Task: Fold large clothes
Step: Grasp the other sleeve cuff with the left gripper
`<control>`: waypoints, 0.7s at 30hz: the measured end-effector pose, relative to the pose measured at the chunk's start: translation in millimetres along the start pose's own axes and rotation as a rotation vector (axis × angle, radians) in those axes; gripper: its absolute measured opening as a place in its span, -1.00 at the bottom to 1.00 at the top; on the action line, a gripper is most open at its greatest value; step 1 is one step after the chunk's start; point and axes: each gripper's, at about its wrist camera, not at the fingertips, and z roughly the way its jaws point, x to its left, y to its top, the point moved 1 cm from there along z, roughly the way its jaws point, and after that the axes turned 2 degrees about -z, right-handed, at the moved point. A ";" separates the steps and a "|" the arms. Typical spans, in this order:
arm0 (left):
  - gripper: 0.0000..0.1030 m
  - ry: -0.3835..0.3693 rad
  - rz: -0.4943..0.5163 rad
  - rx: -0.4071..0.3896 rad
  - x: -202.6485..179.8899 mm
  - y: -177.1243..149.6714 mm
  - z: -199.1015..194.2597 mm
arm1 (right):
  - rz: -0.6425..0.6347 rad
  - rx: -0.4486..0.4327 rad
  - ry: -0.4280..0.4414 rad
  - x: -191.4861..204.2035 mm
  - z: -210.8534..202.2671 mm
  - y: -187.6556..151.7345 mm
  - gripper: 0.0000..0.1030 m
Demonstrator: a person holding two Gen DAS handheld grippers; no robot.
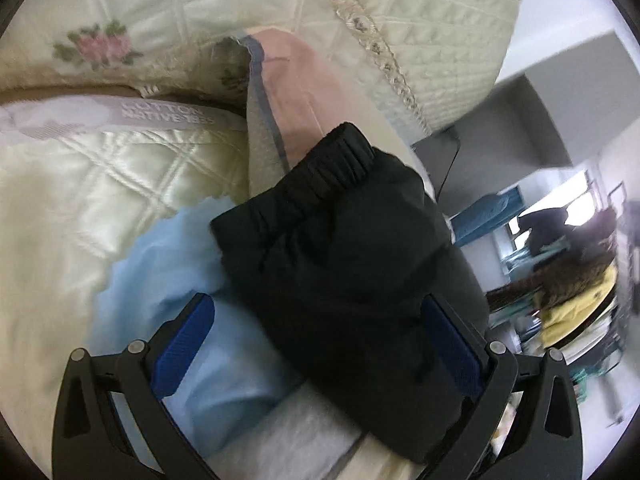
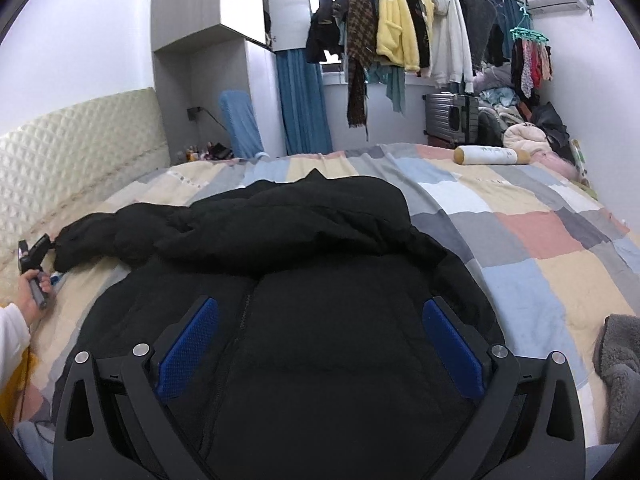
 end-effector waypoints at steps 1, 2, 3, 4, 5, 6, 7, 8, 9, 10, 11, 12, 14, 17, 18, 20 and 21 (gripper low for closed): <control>0.98 -0.018 -0.009 -0.001 0.3 -0.3 3.5 | 0.004 0.004 -0.005 -0.3 2.0 0.7 0.99; 0.98 -0.029 -0.013 0.000 0.1 -1.1 6.6 | 0.008 0.008 -0.007 -1.0 4.1 1.6 0.99; 0.98 -0.038 -0.019 -0.001 -0.1 -2.5 9.4 | 0.011 0.011 -0.008 -0.5 5.0 1.7 0.99; 0.98 -0.040 -0.025 -0.004 -0.3 -3.8 11.9 | 0.010 0.013 -0.007 0.4 6.1 1.9 0.99; 0.93 -0.043 -0.035 -0.006 0.3 -4.6 13.4 | 0.004 0.015 -0.009 1.8 6.9 1.8 0.99; 0.87 -0.048 -0.053 -0.011 2.3 -4.7 14.7 | -0.004 0.017 -0.010 3.6 7.9 1.7 0.99; 0.73 -0.050 -0.067 -0.015 3.7 -5.1 14.6 | -0.014 0.018 -0.010 5.0 8.2 1.3 0.99; 0.56 -0.051 -0.074 -0.015 3.8 -5.3 14.0 | -0.025 0.018 -0.011 6.1 8.2 0.6 0.99; 0.49 -0.054 -0.068 -0.015 2.2 -4.8 14.2 | -0.034 0.018 -0.014 7.2 8.4 -0.2 0.99; 0.39 -0.047 -0.055 -0.015 -0.5 -4.5 13.2 | -0.044 0.022 -0.019 7.6 8.8 -1.1 0.99; 0.24 -0.029 -0.038 -0.011 -3.7 -4.3 11.0 | -0.049 0.028 -0.023 6.7 8.9 -2.1 0.99; 0.13 -0.029 -0.035 -0.005 -5.7 -3.4 10.7 | -0.047 0.031 -0.023 5.5 9.1 -2.6 0.99; -0.37 -0.023 -0.026 -0.005 -12.2 -0.8 3.9 | -0.033 0.040 -0.017 0.9 8.6 -3.9 0.99; -0.79 0.016 0.043 -0.036 -31.8 1.9 -13.8 | -0.030 0.047 -0.008 -2.8 6.4 -5.8 0.99; -0.83 0.029 0.063 -0.049 -39.0 2.6 -19.3 | -0.028 0.047 -0.004 -3.0 5.5 -6.0 0.99; -0.89 0.074 0.108 -0.053 -53.8 3.7 -31.7 | -0.033 0.047 0.000 -3.5 2.4 -7.1 0.99; -0.90 0.094 0.125 -0.052 -59.5 4.7 -35.0 | -0.038 0.044 0.001 -2.7 0.5 -7.7 0.99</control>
